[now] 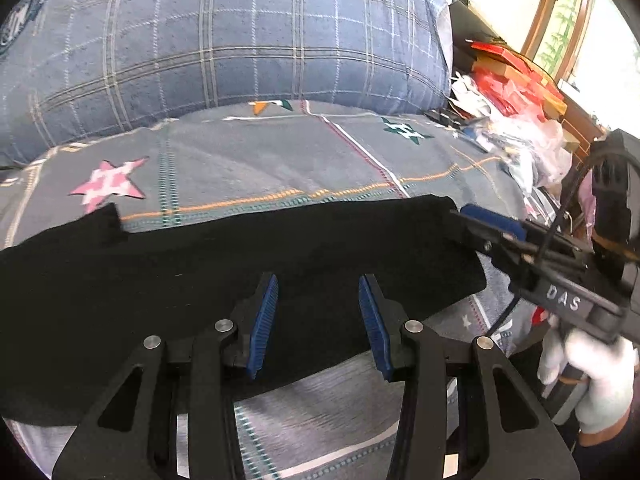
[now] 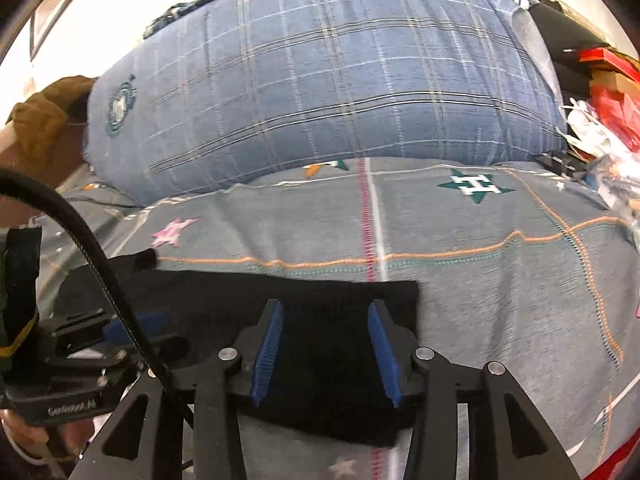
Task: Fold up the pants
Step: 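Smooth the laid pants with the right gripper pressing along the fabric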
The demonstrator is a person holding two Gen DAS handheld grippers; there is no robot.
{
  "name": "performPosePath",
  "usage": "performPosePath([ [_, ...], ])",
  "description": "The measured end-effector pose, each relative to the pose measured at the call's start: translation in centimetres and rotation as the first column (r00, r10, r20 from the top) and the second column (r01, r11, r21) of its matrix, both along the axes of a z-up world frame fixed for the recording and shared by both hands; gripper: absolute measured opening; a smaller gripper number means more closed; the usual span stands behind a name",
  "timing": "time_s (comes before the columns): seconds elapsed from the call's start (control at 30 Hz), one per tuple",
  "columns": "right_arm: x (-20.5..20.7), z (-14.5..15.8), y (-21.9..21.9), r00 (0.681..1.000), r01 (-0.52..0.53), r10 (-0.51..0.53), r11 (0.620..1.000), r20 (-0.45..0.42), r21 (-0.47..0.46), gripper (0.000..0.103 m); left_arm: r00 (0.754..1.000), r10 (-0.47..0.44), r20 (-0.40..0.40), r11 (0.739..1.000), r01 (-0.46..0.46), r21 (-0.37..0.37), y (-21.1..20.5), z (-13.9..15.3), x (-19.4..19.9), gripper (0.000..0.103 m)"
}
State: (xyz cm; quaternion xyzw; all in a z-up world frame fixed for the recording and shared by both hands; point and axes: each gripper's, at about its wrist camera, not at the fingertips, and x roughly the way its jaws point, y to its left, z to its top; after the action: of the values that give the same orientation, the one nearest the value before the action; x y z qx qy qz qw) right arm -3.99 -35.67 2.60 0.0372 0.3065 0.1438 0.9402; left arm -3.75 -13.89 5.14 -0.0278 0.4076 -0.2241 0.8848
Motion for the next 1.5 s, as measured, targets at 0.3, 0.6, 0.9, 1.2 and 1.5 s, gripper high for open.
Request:
performPosePath([
  [0.3, -1.1, -0.5, 4.4, 0.996, -0.093, 0.093, 0.995, -0.010, 0.023, 0.045, 0.996, 0.084, 0.033, 0.996, -0.084, 0.025, 3.9, 0.3, -1.3, 0.042],
  [0.6, -1.0, -1.2, 8.1, 0.986, -0.162, 0.163, 0.986, -0.025, 0.032, 0.047, 0.985, 0.161, 0.063, 0.985, -0.164, 0.048, 6.9, 0.3, -2.1, 0.042],
  [0.9, -1.3, -1.3, 10.0, 0.980, -0.195, 0.194, 0.981, -0.033, -0.010, 0.048, 0.979, 0.193, 0.062, 0.979, -0.196, 0.055, 7.9, -0.3, -2.4, 0.042],
  [1.2, -0.9, -1.8, 10.7, 0.977, -0.206, 0.205, 0.978, -0.061, -0.020, 0.049, 0.976, 0.204, 0.069, 0.975, -0.209, 0.069, 8.3, -0.6, -2.2, 0.042],
  [1.5, -0.8, -2.2, 10.2, 0.980, -0.187, 0.185, 0.982, -0.075, -0.023, 0.057, 0.983, 0.179, 0.052, 0.981, -0.182, 0.061, 7.5, -1.1, -1.5, 0.042],
])
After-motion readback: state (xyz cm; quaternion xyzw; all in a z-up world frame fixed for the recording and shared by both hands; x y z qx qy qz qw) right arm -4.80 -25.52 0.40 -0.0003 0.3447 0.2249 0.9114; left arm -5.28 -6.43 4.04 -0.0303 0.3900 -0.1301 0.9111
